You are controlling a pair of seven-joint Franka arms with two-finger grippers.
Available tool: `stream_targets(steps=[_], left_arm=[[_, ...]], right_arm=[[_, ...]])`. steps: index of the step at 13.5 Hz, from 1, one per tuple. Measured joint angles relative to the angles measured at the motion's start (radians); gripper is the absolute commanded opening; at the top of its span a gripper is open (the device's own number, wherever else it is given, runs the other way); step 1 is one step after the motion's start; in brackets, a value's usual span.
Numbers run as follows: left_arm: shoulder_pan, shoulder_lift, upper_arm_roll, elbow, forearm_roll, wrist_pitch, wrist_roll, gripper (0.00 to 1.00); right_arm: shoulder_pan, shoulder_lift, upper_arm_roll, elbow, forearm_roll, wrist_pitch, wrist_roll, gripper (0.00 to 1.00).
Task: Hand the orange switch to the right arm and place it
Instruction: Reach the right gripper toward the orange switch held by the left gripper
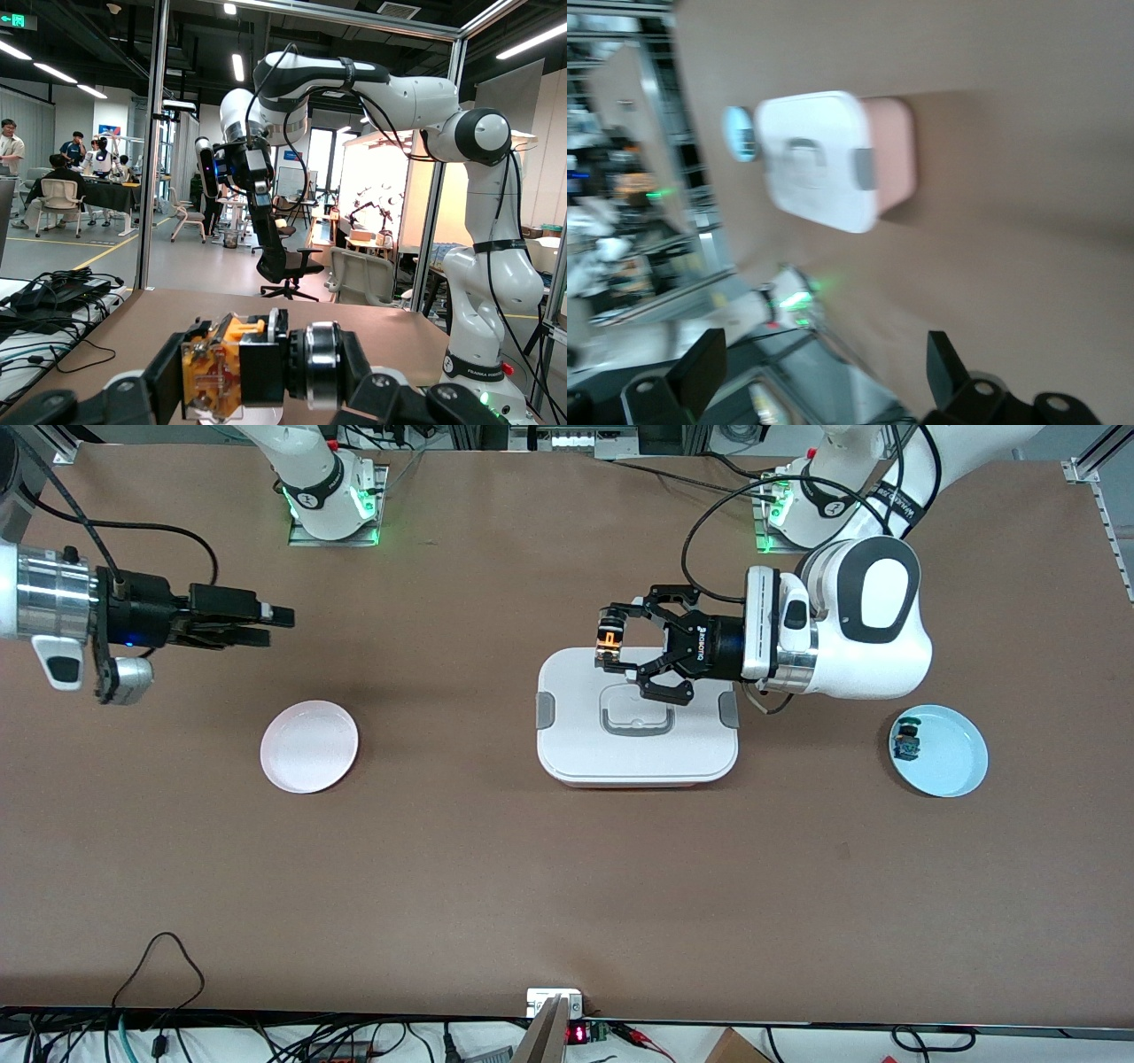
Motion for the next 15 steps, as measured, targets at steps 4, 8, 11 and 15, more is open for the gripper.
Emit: stream_targets(steps=[4,8,11,15], left_arm=[[0.000,0.000,0.000,0.000,0.000,0.000,0.000,0.00],[0.001,0.000,-0.001,0.000,-0.005,0.000,0.000,0.00],[0.000,0.000,-0.003,0.000,-0.027,0.000,0.000,0.00],[0.000,0.000,-0.003,0.000,-0.030,0.000,0.000,0.00]], right_arm=[[0.090,0.058,0.001,-0.032,0.285,0.063,-0.005,1.00],[0.237,0.100,0.003,-0.050,0.487,0.151,-0.006,1.00],[0.317,0.122,0.003,-0.052,0.587,0.261,-0.006,1.00],[0.394,0.172,0.004,-0.054,0.722,0.309,-0.071,1.00]])
